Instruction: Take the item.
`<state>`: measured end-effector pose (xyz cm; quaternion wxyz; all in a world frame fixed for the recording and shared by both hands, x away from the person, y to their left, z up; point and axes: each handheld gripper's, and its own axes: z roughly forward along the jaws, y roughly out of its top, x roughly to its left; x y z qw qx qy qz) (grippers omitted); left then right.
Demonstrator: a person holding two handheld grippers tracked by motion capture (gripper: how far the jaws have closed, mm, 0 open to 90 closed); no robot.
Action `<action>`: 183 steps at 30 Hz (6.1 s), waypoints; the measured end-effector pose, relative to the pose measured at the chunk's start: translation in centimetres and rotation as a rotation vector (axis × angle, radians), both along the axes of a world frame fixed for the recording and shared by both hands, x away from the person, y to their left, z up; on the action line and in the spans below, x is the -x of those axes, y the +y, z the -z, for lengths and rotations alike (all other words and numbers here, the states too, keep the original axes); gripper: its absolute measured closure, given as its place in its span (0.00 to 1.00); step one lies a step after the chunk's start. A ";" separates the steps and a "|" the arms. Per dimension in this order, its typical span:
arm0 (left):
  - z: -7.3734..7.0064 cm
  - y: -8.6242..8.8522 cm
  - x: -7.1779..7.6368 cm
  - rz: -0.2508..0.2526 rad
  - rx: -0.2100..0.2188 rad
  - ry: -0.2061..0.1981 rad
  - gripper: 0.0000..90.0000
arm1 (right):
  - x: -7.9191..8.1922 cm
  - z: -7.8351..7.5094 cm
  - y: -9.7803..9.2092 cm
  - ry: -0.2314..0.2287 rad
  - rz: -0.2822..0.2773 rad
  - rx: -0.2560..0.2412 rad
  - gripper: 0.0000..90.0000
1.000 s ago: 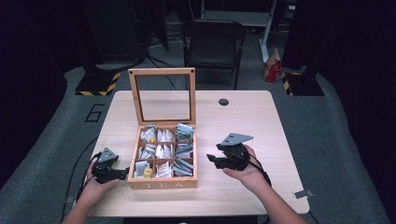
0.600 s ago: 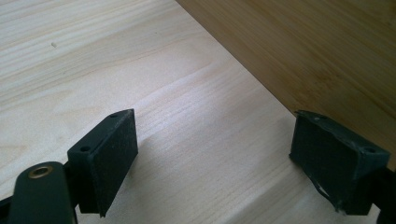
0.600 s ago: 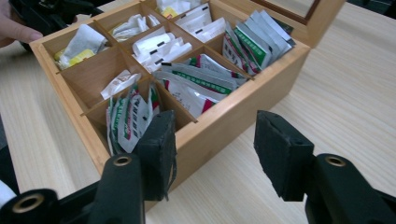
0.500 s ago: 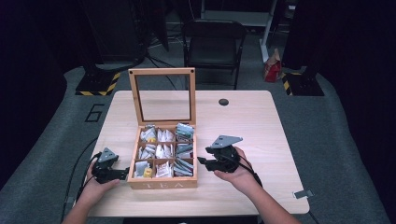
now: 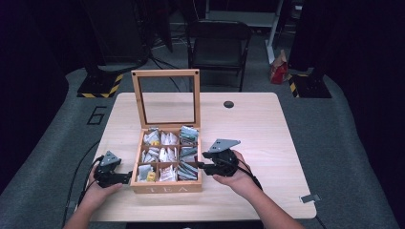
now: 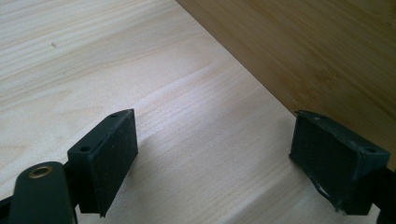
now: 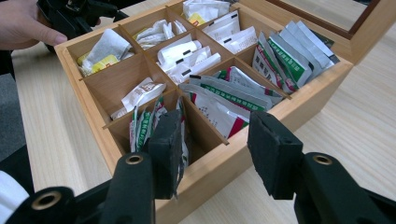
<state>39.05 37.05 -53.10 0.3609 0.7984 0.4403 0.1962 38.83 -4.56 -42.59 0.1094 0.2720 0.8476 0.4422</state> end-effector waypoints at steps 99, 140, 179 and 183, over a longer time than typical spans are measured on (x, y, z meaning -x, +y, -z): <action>-0.1 0.1 0.0 0.005 -0.007 0.008 0.16 | -0.6 2.2 4.3 0.062 -0.119 0.067 1.00; 0.0 0.0 0.0 0.000 -0.001 0.000 0.16 | -0.8 -3.9 2.6 0.024 -0.097 -0.023 1.00; 0.0 0.0 0.0 0.000 0.001 0.000 0.16 | -3.0 -4.7 -4.9 -0.021 0.099 -0.043 1.00; 0.0 0.0 0.0 0.000 -0.003 -0.001 0.16 | -3.2 -4.6 -5.9 -0.022 0.131 -0.048 1.00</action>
